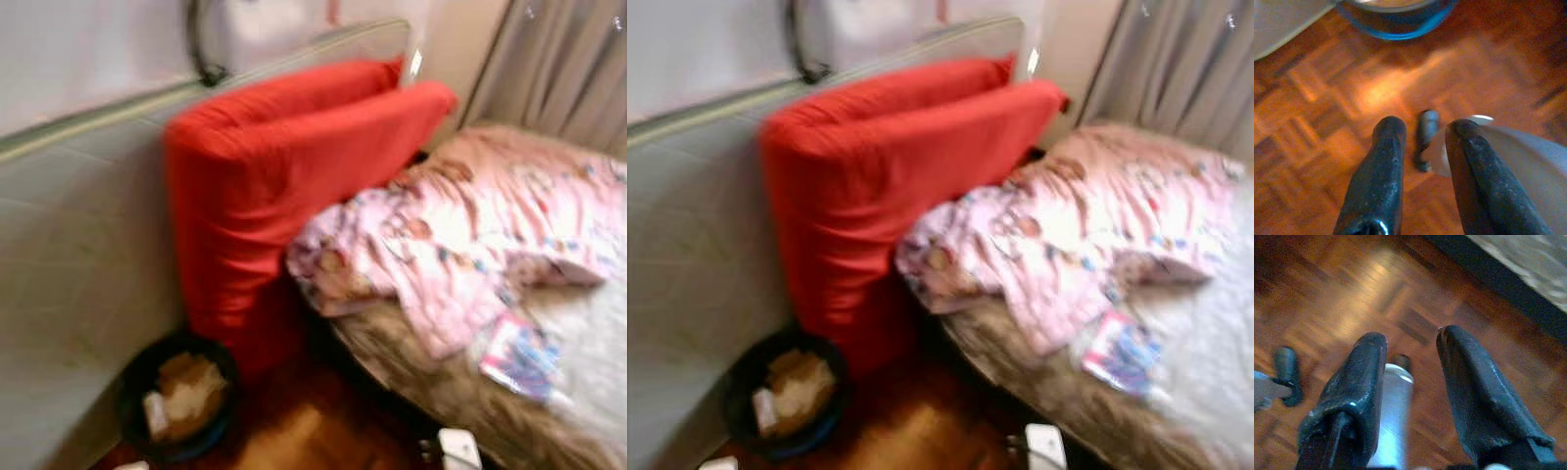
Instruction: Clean up the room
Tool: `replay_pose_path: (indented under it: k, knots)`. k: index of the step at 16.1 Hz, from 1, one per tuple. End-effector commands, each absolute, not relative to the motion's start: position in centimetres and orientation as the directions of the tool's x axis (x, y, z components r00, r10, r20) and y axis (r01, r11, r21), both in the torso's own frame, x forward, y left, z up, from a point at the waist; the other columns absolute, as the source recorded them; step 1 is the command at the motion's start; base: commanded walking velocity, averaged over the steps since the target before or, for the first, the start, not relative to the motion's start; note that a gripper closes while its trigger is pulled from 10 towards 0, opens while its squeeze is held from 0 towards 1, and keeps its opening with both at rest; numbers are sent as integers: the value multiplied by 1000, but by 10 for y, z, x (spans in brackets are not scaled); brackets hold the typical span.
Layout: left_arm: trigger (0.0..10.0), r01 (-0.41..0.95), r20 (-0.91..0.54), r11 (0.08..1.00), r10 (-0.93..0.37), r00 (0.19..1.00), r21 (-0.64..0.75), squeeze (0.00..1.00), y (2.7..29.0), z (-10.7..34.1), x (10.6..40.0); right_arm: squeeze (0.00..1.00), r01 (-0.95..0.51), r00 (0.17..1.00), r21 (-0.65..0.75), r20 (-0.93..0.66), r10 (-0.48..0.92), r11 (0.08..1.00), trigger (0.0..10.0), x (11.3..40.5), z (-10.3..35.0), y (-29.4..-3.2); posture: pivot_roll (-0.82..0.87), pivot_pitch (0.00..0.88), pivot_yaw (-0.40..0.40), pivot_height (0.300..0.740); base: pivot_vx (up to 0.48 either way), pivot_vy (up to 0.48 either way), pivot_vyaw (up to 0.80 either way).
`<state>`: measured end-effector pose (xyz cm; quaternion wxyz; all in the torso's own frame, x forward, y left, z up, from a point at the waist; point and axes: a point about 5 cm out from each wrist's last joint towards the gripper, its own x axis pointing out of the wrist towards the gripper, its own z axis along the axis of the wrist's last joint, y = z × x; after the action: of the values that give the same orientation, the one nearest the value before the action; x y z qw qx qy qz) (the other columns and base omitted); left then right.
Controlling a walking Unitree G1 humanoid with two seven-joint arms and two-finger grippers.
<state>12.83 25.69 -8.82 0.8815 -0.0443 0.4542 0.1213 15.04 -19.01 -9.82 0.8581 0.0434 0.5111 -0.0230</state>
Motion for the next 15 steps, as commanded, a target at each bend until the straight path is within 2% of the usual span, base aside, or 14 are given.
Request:
replay_pose_path:
  k: [1, 7, 15]
  knots:
    - [10000, -103, -756, 991, 129, 642, 81, 0, 220, -74, 188, 0, 207, 547, 156, -837, 18, 966, 10000, 169, -90, -188, 42, 42, -4, 740, 0, 0, 0]
    - [10000, -104, -726, 994, 103, 680, 44, 0, 214, -68, 202, 0, 207, 549, 151, -835, 13, 967, 10000, 170, -90, -190, 41, 67, -16, 740, 0, 0, 0]
    - [10000, -68, -726, 997, 77, 684, 43, 0, 210, -70, 198, 0, 195, 555, 144, -832, 11, 970, 10000, 171, -89, -192, 36, 65, -20, 740, 0, 0, 0]
